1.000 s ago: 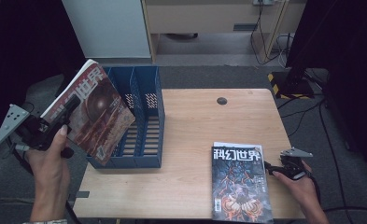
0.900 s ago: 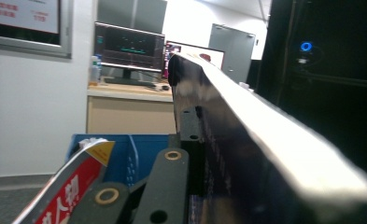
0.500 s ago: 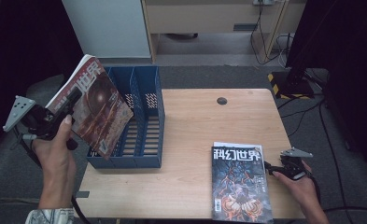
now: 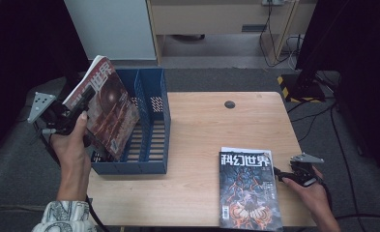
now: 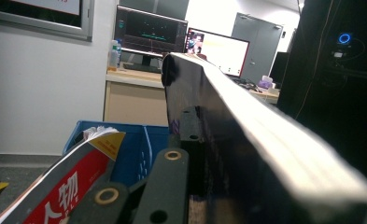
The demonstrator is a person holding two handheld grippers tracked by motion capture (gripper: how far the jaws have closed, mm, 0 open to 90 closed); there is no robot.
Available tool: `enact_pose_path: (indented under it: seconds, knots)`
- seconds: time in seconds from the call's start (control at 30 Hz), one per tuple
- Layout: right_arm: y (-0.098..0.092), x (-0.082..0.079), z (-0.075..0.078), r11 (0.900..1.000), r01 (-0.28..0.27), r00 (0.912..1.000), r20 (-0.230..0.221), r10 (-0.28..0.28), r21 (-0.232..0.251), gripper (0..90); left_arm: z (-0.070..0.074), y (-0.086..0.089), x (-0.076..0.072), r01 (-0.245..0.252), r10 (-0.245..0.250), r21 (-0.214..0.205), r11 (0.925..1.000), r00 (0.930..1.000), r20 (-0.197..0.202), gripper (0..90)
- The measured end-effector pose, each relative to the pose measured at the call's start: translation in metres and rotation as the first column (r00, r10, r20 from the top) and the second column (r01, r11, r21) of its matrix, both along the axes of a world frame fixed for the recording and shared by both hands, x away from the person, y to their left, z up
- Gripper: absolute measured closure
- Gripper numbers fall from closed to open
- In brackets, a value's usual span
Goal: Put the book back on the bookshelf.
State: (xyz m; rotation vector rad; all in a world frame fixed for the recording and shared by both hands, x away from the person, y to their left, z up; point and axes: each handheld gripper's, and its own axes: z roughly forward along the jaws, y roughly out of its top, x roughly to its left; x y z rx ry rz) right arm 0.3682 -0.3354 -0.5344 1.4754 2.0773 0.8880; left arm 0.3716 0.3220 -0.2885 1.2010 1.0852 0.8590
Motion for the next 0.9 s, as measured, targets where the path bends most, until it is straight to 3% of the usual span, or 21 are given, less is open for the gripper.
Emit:
enact_pose_path:
  seconds: [0.17, 0.3, 0.9]
  knots:
    - [0.0, 0.0, 0.0, 1.0, 0.0, 1.0, 0.001, 0.0, 0.0, 21.6, -0.003, -0.001, 0.007, -0.004, 0.004, -0.011, 0.9999, 1.0, 0.004, 83.9]
    - [0.0, 0.0, 0.0, 1.0, 0.0, 1.0, 0.001, 0.0, 0.0, 21.6, -0.008, -0.004, 0.014, -0.018, 0.018, 0.006, 0.9998, 0.9998, -0.001, 83.9]
    - [0.0, 0.0, 0.0, 1.0, -0.001, 1.0, -0.001, 0.001, 0.001, 21.6, -0.042, -0.014, 0.038, -0.026, 0.026, 0.001, 0.9996, 0.9995, -0.019, 83.9]
